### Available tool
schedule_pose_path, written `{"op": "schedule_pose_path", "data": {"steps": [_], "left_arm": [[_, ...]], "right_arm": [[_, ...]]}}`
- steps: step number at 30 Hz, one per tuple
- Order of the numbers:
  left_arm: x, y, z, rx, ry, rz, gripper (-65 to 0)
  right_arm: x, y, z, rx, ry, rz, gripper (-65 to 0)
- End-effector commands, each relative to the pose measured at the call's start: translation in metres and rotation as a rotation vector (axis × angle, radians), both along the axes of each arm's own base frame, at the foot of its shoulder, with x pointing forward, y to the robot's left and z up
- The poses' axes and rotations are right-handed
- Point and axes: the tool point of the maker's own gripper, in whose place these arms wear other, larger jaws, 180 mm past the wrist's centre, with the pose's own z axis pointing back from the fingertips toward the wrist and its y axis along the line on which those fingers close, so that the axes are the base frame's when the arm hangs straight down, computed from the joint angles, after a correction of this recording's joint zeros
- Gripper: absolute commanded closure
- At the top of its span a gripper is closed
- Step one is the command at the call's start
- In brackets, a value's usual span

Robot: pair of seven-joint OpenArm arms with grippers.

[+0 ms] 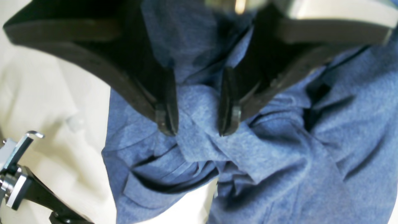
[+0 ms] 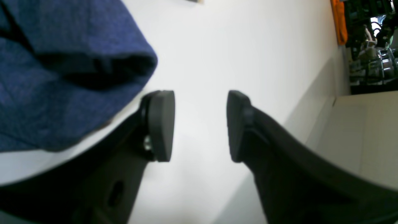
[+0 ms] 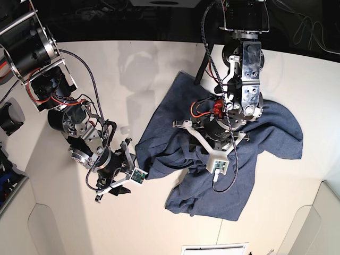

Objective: Layout the t-shirt on the table in an organized manner, then fold the t-shirt properly
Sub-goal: 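Grasp a fold of the t-shirt with the left gripper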

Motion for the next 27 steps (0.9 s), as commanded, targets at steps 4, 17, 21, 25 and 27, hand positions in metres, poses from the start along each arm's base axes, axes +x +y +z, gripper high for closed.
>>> {"op": "schedule_pose_path", "data": {"steps": [4,17,21,25,27], "left_arm": [[0.009,0.015,0.007,0.105,-0.028,0.040,-25.6],[0.008,-0.002,0.005,-0.083,-0.005,0.056,-25.6],[0.008,-0.005,-0.010,-0.089,0.029,0.053,-25.6],[0.012,-0.006,-0.013,-0.091,0.036,0.050,-15.4],[0.018,-0.005,-0.006,-0.093,0.007,0.054,0.0]], "right_arm": [[0.016,0.001,0.023,0.016,-0.066,-0.005,-27.2],[0.016,0.004,0.023,0.022,-0.065,-0.003,-27.1],[0.016,0.004,0.023,0.022,-0.064,-0.004,-27.1],[0.015,0.004,0.022,0.022,-0.063,-0.004,-27.1],[0.015,0.004,0.022,0.022,-0.062,-0.004,-27.1]]}}
